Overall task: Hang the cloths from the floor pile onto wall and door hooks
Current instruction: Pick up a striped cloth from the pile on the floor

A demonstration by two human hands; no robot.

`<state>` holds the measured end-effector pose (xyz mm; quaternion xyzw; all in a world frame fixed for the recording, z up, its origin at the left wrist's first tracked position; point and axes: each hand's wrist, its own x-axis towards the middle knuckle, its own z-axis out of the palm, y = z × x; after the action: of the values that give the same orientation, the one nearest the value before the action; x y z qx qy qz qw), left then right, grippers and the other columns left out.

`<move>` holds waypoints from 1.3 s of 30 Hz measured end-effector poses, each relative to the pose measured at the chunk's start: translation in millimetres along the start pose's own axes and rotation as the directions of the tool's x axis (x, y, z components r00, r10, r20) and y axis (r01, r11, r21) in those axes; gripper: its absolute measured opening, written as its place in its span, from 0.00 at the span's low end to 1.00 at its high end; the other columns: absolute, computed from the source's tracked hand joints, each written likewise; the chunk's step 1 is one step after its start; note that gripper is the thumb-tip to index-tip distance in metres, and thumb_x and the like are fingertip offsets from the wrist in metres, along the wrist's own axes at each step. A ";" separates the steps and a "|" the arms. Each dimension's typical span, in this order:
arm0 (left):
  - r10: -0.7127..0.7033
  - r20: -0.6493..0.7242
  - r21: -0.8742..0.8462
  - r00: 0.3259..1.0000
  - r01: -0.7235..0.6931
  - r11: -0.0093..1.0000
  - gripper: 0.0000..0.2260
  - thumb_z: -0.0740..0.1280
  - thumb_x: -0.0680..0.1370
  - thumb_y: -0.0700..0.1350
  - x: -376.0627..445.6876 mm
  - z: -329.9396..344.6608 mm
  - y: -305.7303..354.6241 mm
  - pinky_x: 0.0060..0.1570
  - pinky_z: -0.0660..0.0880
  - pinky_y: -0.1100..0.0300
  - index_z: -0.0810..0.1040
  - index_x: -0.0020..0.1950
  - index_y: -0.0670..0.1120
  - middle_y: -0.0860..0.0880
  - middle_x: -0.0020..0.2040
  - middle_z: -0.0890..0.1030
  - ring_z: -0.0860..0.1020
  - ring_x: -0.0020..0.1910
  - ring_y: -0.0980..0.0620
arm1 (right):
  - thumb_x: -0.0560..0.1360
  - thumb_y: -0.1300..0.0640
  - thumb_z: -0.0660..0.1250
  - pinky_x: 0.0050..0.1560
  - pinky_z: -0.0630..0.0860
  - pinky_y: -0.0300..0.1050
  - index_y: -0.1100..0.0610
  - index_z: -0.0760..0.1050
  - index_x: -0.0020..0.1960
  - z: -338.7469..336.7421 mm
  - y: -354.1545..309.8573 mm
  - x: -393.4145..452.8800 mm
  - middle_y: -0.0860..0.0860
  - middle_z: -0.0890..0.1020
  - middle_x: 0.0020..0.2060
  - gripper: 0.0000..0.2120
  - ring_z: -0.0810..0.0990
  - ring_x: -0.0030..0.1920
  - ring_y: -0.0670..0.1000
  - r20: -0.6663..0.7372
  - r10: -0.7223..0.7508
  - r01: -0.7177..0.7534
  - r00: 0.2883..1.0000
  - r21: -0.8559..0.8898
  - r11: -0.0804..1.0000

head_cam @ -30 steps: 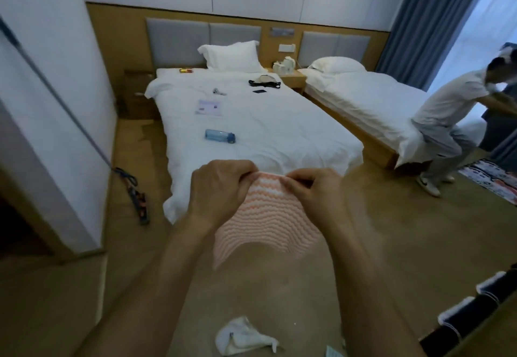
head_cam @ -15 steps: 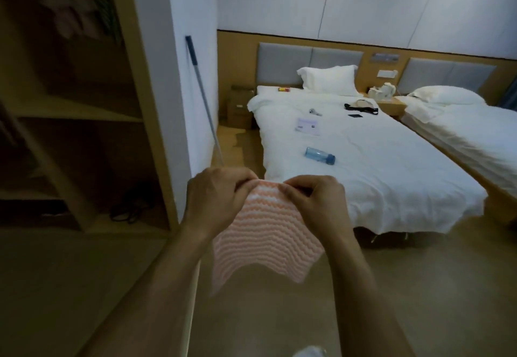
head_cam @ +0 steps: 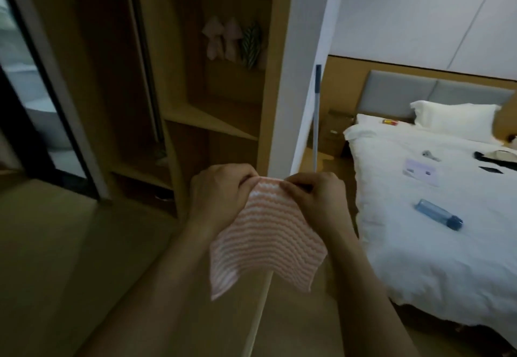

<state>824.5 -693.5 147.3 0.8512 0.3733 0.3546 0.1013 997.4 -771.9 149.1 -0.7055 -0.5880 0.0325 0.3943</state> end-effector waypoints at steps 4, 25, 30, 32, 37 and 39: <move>-0.031 -0.027 0.051 0.999 0.032 0.998 0.07 0.63 0.80 0.49 36.4 -13.3 -50.8 0.36 0.69 0.68 0.80 0.50 0.52 0.57 0.39 0.79 0.76 0.37 0.62 | 0.76 0.50 0.67 0.43 0.69 0.27 0.46 0.82 0.49 47.3 -15.8 61.0 0.36 0.78 0.37 0.06 0.78 0.40 0.34 0.017 -0.079 0.078 0.997 0.049 0.996; 0.068 -0.148 0.211 0.987 -0.036 0.977 0.14 0.57 0.79 0.57 294.3 -33.2 -243.2 0.36 0.76 0.57 0.80 0.48 0.54 0.58 0.37 0.80 0.76 0.35 0.60 | 0.75 0.52 0.69 0.38 0.70 0.25 0.48 0.84 0.47 170.4 -43.5 374.6 0.39 0.82 0.37 0.05 0.79 0.38 0.35 -0.017 -0.292 0.292 0.956 0.075 0.953; 0.134 -0.162 0.183 0.978 -0.103 0.978 0.10 0.60 0.80 0.54 353.6 -31.0 -279.0 0.38 0.77 0.55 0.80 0.48 0.54 0.57 0.39 0.80 0.77 0.38 0.59 | 0.75 0.53 0.70 0.40 0.71 0.24 0.49 0.84 0.47 183.2 -49.5 436.4 0.37 0.81 0.37 0.05 0.79 0.40 0.34 -0.084 -0.304 0.308 0.949 0.028 0.951; 0.164 -0.184 0.179 0.969 -0.131 0.975 0.09 0.61 0.80 0.53 382.0 -33.1 -296.9 0.38 0.77 0.53 0.79 0.47 0.54 0.57 0.39 0.80 0.77 0.38 0.59 | 0.75 0.54 0.70 0.42 0.70 0.22 0.49 0.84 0.47 190.7 -54.8 465.2 0.36 0.79 0.36 0.04 0.78 0.42 0.33 -0.114 -0.312 0.316 0.943 0.015 0.949; 0.236 -0.202 0.166 0.951 -0.205 0.965 0.08 0.61 0.80 0.51 459.4 -48.7 -342.8 0.39 0.75 0.53 0.79 0.46 0.52 0.57 0.41 0.78 0.75 0.39 0.59 | 0.74 0.53 0.70 0.40 0.72 0.25 0.50 0.84 0.47 210.4 -76.7 541.7 0.39 0.81 0.36 0.04 0.79 0.39 0.36 -0.193 -0.337 0.333 0.922 -0.053 0.942; 0.259 -0.220 0.151 0.941 -0.229 0.962 0.07 0.62 0.80 0.50 490.3 -59.0 -360.7 0.39 0.74 0.53 0.78 0.46 0.52 0.57 0.41 0.78 0.75 0.40 0.58 | 0.74 0.52 0.70 0.39 0.72 0.24 0.50 0.84 0.47 217.1 -88.2 573.6 0.40 0.82 0.37 0.05 0.79 0.39 0.36 -0.223 -0.332 0.327 0.917 -0.060 0.943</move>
<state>811.4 -99.4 291.4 0.8470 0.2954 0.4399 -0.0417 991.6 -169.1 292.1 -0.5999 -0.6489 -0.1226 0.4518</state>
